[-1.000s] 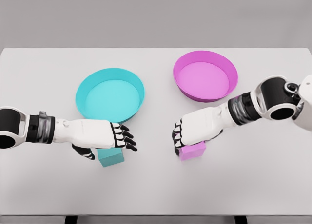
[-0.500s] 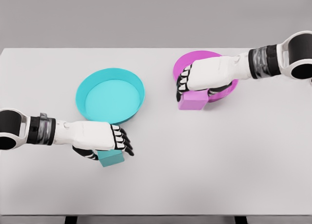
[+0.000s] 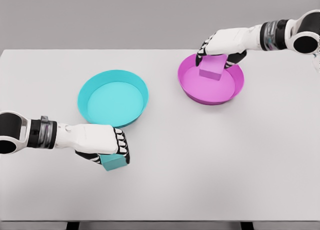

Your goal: Place the blocks in the corresponding plates according to their colors

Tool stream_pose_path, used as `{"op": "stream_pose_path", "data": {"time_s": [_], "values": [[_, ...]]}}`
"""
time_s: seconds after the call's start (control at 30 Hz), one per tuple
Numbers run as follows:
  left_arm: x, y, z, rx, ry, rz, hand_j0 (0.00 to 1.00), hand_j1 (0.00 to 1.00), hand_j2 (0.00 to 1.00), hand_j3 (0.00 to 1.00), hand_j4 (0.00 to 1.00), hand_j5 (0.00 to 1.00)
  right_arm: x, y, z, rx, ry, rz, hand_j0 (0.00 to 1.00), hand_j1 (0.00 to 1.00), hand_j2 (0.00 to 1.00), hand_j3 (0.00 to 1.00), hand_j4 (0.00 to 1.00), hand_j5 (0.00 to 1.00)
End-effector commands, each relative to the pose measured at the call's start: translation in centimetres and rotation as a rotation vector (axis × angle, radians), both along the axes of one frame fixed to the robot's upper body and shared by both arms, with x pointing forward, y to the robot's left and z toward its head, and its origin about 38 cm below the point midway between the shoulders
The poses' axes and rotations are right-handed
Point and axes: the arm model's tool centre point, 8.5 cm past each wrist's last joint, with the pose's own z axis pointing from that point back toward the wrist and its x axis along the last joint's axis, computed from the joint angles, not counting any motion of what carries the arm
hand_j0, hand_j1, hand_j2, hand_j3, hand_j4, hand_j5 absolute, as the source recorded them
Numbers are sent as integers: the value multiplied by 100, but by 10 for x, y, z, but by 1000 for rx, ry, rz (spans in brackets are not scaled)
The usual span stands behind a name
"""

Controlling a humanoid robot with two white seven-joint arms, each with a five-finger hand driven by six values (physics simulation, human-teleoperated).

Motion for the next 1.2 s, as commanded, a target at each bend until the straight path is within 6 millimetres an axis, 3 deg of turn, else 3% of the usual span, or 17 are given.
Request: {"op": "stream_pose_path", "data": {"time_s": [0.0,0.07,0.1,0.13,0.3,0.37,0.4,0.47,0.5,0.6,0.67,0.8,1.17], "values": [[0,0,1,-1,0,0,57,57,57,57,57,57,10,-2,-11,-35,8,-38,71,71,71,71,71,71],[0,0,2,-2,-4,-1,56,56,56,56,56,56,12,-6,-16,-71,1,-49,71,71,71,71,71,71],[1,0,3,-4,-6,0,55,55,55,55,55,55,11,-7,-18,-72,5,-49,79,79,79,79,79,79],[1,0,4,-4,-6,1,55,55,55,55,55,55,11,-7,-18,-72,7,-49,100,100,100,100,100,100],[5,-1,11,-13,-22,1,56,56,56,56,56,56,8,0,-16,-59,4,-27,100,100,100,100,100,100],[8,-1,17,-20,-33,0,56,56,56,56,56,56,9,-6,1,-9,-3,-37,100,100,100,100,100,100],[8,-2,18,-21,-35,-1,56,56,56,56,56,56,8,-12,4,10,4,-48,100,100,100,100,100,100],[9,-2,20,-22,-40,-2,55,55,55,55,55,55,-2,-31,31,109,5,-55,100,100,100,100,100,100],[10,-2,21,-22,-43,-2,55,55,55,55,55,55,-10,-32,37,106,-7,-34,100,100,100,100,100,100],[12,-3,26,-32,-50,-2,55,55,55,55,55,55,-29,-64,48,113,-18,-56,100,100,100,100,100,100],[14,-4,32,-48,-51,-2,55,55,55,55,55,55,-35,-70,34,105,9,-61,100,100,100,100,100,100],[17,-4,40,-64,-60,-1,55,55,55,55,55,55,-41,-97,44,104,-15,-110,100,100,100,100,100,100],[31,3,66,-98,-112,34,55,55,55,55,55,55,-42,-105,44,96,-14,-128,100,100,100,100,100,100]]}}
